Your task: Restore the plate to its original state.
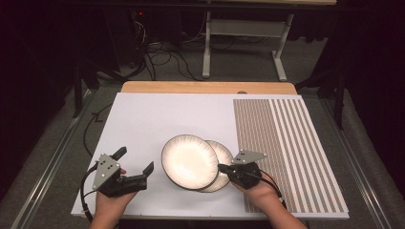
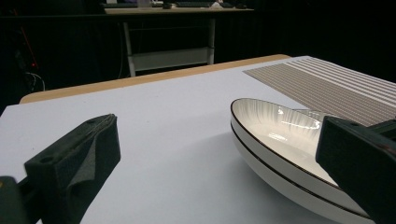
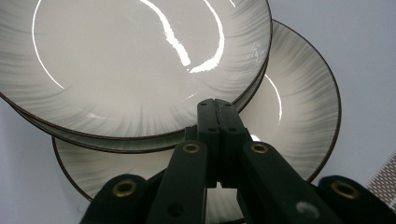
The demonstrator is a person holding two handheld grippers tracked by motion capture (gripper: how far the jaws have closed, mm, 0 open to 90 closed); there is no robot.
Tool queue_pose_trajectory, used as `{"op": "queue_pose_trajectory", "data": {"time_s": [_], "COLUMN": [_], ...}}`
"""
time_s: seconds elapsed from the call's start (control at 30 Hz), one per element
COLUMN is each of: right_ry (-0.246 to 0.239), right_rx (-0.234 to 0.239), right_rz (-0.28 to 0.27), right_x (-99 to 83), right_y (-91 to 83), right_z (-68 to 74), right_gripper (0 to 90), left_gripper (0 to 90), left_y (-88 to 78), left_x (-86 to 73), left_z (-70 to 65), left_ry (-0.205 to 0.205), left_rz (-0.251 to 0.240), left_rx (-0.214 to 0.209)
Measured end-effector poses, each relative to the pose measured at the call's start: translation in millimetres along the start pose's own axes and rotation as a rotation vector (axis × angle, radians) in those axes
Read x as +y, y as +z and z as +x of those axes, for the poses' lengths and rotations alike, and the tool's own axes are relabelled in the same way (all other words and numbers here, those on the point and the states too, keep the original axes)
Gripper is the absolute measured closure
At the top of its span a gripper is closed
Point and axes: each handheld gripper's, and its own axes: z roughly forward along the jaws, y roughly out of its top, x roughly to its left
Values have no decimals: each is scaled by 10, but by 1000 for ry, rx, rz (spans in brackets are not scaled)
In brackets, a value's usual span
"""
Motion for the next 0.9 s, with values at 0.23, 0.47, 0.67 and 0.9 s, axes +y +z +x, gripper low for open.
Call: {"op": "queue_pose_trajectory", "data": {"time_s": [0.23, 0.47, 0.67, 0.9], "right_ry": [2, 11, 18, 10], "right_rx": [3, 3, 7, -5], "right_rz": [-5, -4, -7, 0], "right_x": [-3, 0, 1, 4], "right_y": [4, 10, 25, 28], "right_z": [-4, -19, -46, -41], "right_gripper": [900, 900, 900, 900], "left_gripper": [5, 5, 5, 5], "left_y": [10, -19, -23, -14], "left_x": [7, 5, -17, -20], "left_z": [-3, 46, 95, 88], "left_ry": [1, -31, -49, -41], "left_rz": [4, 5, 11, 6], "left_rx": [2, 16, 26, 21]}}
